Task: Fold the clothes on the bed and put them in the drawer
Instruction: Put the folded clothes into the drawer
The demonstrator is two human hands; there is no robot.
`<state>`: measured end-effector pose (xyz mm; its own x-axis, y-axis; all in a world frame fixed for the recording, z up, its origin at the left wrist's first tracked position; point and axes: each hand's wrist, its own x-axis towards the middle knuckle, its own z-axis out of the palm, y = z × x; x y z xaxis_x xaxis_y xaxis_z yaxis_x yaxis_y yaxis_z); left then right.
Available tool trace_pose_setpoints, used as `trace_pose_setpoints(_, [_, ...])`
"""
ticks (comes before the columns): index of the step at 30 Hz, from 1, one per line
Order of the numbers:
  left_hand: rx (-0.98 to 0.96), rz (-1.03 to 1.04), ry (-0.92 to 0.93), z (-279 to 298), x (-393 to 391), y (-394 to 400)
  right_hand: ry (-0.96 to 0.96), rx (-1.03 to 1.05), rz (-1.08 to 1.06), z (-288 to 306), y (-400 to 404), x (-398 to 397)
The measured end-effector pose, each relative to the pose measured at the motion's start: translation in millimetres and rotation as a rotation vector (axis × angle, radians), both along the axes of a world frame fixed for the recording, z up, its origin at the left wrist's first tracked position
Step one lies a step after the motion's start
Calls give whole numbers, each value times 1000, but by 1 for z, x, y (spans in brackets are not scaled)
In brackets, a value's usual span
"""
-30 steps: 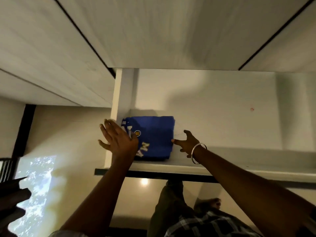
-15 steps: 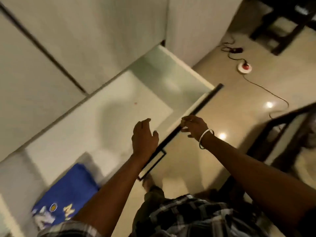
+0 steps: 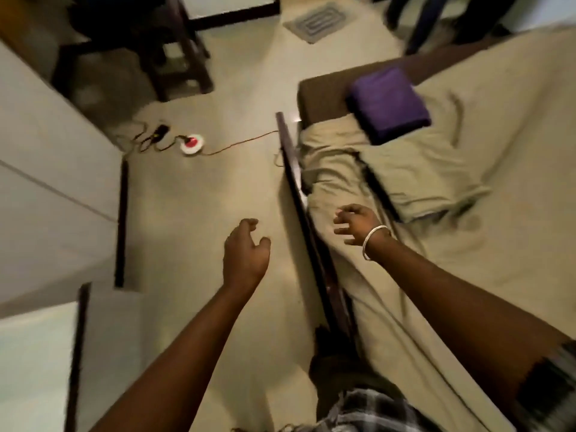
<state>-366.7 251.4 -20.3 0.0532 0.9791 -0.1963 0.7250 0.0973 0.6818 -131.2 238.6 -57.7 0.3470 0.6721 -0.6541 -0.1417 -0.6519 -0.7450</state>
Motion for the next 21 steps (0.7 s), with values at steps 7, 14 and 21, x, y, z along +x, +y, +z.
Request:
trace_pose_setpoints(7, [-207, -307, -74, -38, 198, 36, 87, -81, -467, -45, -47, 169])
trace_pose_setpoints(14, [-591, -165, -257, -104, 329, 42, 328, -17, -782, -116, -39, 221])
trace_pose_setpoints(21, [-914, 30, -475, -153, 365, 41, 510, 188, -1074, -154, -4, 231])
